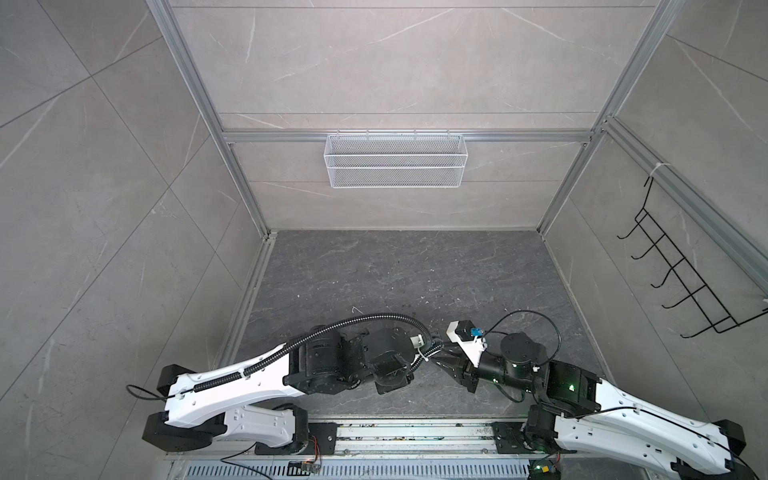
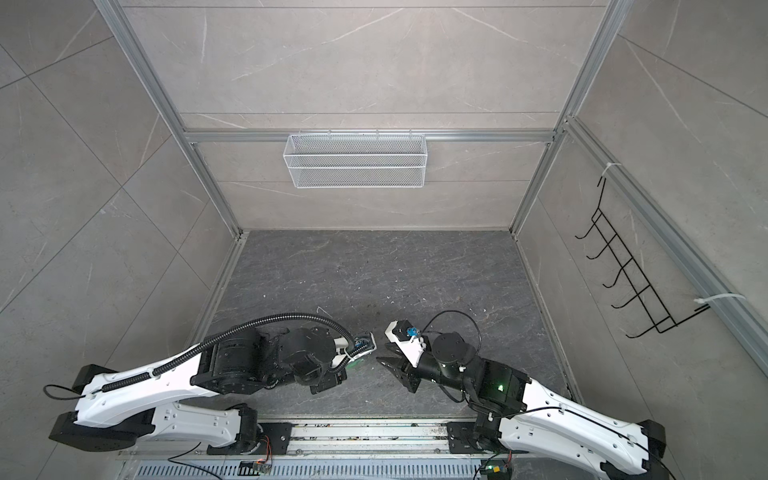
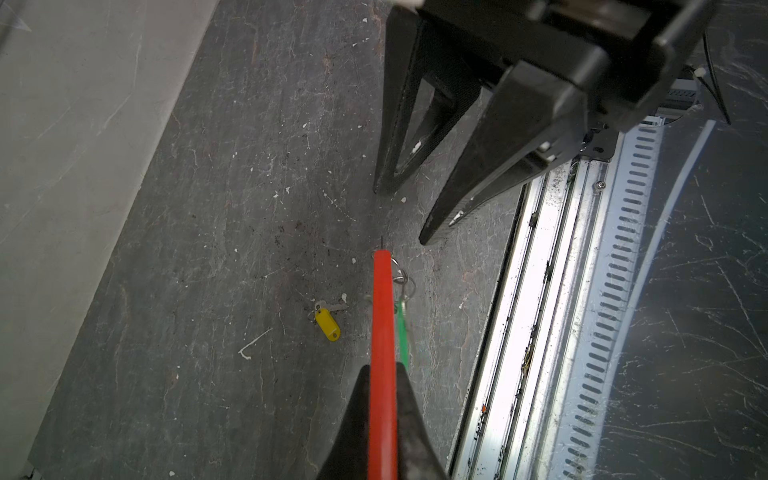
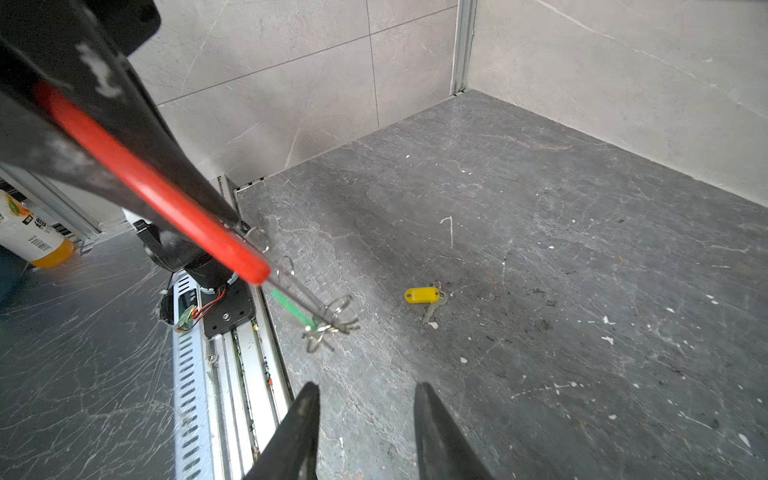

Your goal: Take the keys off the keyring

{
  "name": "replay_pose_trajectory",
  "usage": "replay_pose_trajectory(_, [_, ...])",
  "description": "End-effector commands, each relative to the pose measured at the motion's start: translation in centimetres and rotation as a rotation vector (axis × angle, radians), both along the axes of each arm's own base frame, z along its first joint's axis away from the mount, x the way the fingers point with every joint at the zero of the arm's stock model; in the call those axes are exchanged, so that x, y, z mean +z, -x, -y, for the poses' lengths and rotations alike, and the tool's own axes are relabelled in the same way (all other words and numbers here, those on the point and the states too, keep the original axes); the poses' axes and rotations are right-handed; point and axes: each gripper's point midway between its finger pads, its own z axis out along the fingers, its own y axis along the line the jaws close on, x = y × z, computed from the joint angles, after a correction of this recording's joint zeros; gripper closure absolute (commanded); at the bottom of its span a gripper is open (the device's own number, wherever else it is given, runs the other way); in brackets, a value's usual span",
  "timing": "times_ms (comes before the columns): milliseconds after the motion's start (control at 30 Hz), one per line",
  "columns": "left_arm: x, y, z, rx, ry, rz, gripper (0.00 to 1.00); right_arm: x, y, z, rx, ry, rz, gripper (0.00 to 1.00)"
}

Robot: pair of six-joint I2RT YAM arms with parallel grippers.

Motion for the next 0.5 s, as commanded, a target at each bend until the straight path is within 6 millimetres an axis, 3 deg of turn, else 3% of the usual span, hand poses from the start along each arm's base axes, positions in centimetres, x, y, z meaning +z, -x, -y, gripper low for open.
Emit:
replay_pose_trajectory(0, [0.8, -0.1, -0.2, 0.029, 0.029, -0.01, 1.0, 0.6, -0.6, -0.1, -0.03, -0.028, 0.037, 0.56])
replay_pose_trajectory(267, [0.3, -0.5, -0.3, 0.094, 0.002, -0.032, 1.0, 1.3, -2.2, 0.8, -0.137, -0.081, 0.083, 0.62])
replay_pose_trajectory(467, [0.3, -0.2, -0.9, 0.057, -0.001, -0.018, 1.0, 2.5, -4.7, 3.4, -0.368, -0.189, 0.054, 0.46])
